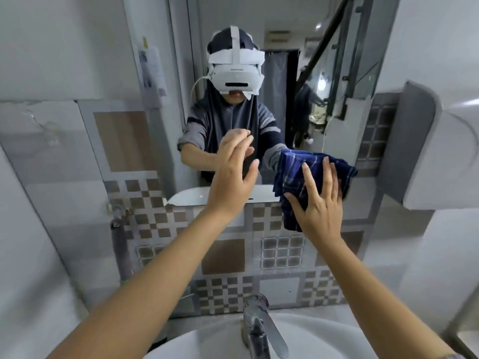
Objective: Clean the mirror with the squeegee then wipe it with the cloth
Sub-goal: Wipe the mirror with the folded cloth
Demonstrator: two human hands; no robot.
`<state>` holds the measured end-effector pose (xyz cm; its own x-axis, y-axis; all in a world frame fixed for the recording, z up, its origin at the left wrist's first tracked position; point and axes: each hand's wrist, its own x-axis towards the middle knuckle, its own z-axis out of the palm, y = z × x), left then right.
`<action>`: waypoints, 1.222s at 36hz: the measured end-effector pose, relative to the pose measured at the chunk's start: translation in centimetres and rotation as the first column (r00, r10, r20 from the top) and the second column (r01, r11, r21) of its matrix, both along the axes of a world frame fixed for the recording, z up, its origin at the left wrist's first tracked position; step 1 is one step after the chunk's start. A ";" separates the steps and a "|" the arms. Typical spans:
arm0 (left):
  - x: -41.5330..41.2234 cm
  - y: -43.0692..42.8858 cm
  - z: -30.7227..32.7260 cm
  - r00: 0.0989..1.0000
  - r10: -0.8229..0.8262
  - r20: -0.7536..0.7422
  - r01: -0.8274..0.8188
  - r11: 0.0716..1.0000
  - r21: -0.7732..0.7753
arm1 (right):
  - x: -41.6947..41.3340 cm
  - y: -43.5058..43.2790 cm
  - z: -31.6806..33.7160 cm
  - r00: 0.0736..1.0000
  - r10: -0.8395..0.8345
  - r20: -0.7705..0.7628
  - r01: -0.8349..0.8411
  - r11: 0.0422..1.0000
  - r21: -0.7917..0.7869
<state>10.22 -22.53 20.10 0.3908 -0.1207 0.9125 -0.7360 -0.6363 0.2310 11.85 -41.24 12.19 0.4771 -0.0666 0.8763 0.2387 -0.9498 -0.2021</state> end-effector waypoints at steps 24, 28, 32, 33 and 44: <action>1.4 -11.8 -2.0 0.969 -0.078 -0.233 0.027 0.976 -0.216 | -0.4 -3.5 -2.1 0.992 0.087 -0.088 -0.077 0.991 0.112; 1.1 -11.0 -1.6 0.967 -0.071 -0.243 0.041 0.991 -0.128 | -1.4 -3.7 -1.9 0.990 0.108 -0.095 -0.100 0.991 0.090; 0.2 -10.1 -0.7 0.972 -0.089 -0.219 0.085 0.996 -0.029 | -3.3 -3.9 -1.4 0.986 0.141 -0.084 -0.133 0.986 0.099; -0.1 -9.7 -0.4 0.973 -0.095 -0.212 0.095 0.995 -0.008 | -3.8 -3.9 -1.2 0.987 0.141 -0.075 -0.134 0.987 0.094; -4.7 -3.5 0.5 0.933 -0.185 -0.309 0.221 0.971 0.087 | -9.2 -0.2 2.1 0.785 0.598 -0.161 -0.521 0.779 0.349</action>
<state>5.48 -25.98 20.64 0.5974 -0.3257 0.7328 -0.7617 -0.5164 0.3914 2.61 -41.40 14.27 0.7020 0.0666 0.7091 0.6151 -0.5587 -0.5564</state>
